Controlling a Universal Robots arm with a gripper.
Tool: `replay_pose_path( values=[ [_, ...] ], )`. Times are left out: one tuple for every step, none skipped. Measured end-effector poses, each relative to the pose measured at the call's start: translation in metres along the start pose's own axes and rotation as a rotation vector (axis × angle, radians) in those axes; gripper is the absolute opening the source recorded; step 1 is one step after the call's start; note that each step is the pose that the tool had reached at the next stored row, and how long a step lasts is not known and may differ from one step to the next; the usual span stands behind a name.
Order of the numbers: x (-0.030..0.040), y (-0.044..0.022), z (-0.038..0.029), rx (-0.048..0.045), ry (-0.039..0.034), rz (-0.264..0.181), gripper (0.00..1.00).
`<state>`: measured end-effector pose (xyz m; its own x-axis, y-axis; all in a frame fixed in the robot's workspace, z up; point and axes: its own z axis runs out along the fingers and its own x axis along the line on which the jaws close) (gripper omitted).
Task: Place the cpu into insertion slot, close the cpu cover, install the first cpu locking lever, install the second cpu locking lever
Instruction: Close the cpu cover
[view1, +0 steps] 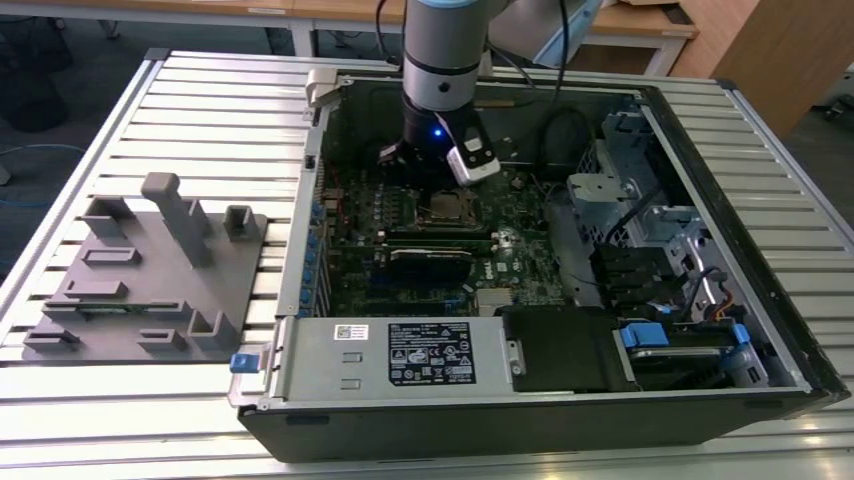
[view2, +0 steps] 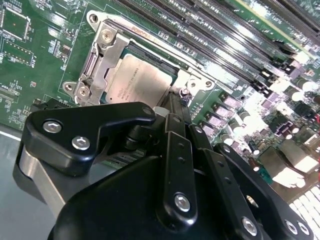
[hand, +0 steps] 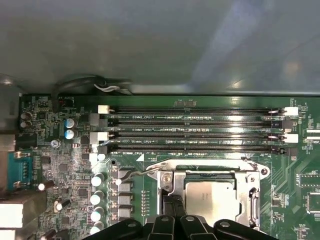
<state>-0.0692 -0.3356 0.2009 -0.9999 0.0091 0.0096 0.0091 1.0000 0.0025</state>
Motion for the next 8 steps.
replay_pose_path(
  values=[
    [0.0002, -0.0002, -0.0017, 0.0011, 0.0007, 0.0, 0.1],
    [0.0001, -0.0001, -0.0032, 0.0007, 0.0004, 0.0, 0.1],
    [0.0002, -0.0002, -0.0053, 0.0009, 0.0006, 0.0, 0.1],
    [0.0002, -0.0002, -0.0071, 0.0011, 0.0008, 0.0, 0.1],
    [0.0002, -0.0002, -0.0084, 0.0011, 0.0008, 0.0, 0.1],
    [0.0002, -0.0002, -0.0091, 0.001, 0.0007, 0.0, 0.1],
    [0.0002, -0.0001, -0.0091, 0.0008, 0.0006, 0.0, 0.1],
    [0.0002, -0.0001, -0.0091, 0.0008, 0.0005, 0.0, 0.1]
  ],
)
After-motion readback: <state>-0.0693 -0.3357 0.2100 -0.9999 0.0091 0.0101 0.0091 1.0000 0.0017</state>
